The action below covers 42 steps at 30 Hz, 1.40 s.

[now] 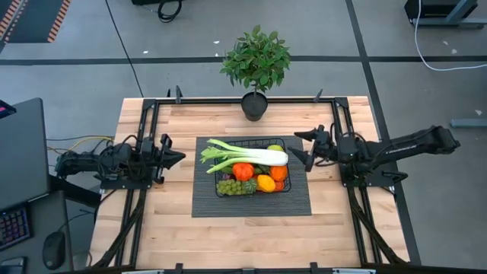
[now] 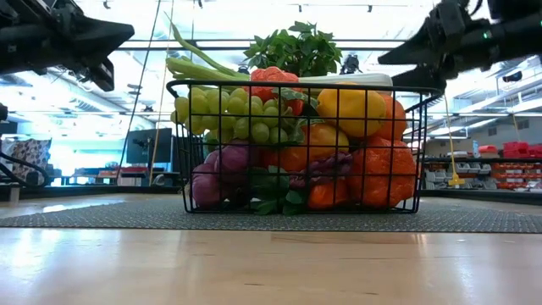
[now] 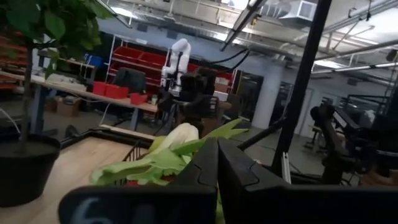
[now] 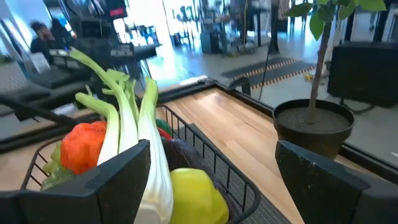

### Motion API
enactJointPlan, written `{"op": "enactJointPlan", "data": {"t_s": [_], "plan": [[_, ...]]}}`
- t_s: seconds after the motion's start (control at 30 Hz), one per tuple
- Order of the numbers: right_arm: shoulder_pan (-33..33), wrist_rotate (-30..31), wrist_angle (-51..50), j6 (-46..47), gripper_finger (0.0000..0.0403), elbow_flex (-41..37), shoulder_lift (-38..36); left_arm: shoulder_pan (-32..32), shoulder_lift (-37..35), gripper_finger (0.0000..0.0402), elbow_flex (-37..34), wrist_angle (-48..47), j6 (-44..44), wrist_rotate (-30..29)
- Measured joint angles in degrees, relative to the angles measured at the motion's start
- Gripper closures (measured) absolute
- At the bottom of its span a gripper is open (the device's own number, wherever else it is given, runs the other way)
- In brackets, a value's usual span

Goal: Build produce basket
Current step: Return to Home Position

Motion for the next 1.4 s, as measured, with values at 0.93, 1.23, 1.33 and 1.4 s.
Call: {"op": "enactJointPlan", "data": {"t_s": [0.93,1.23,1.33,1.4], "plan": [[2.1,-1.2,-10.4,-3.4,0.0055,-13.2,-27.5,-0.1,-0.1,0.0396,0.0,-3.0,1.9,-0.7],[2.1,-6.3,-15.1,-3.8,0.0055,-13.2,-32.0,-0.1,-0.1,0.0390,0.0,-3.5,3.4,1.4],[2.1,-9.2,-15.4,-4.2,0.0055,-13.2,-32.0,-0.1,-0.1,0.0393,0.0,-3.5,3.4,4.0],[2.1,-11.2,-15.6,-5.2,0.0055,-13.2,-32.0,-0.1,-0.1,0.0397,0.0,-3.4,3.4,5.4]]}}
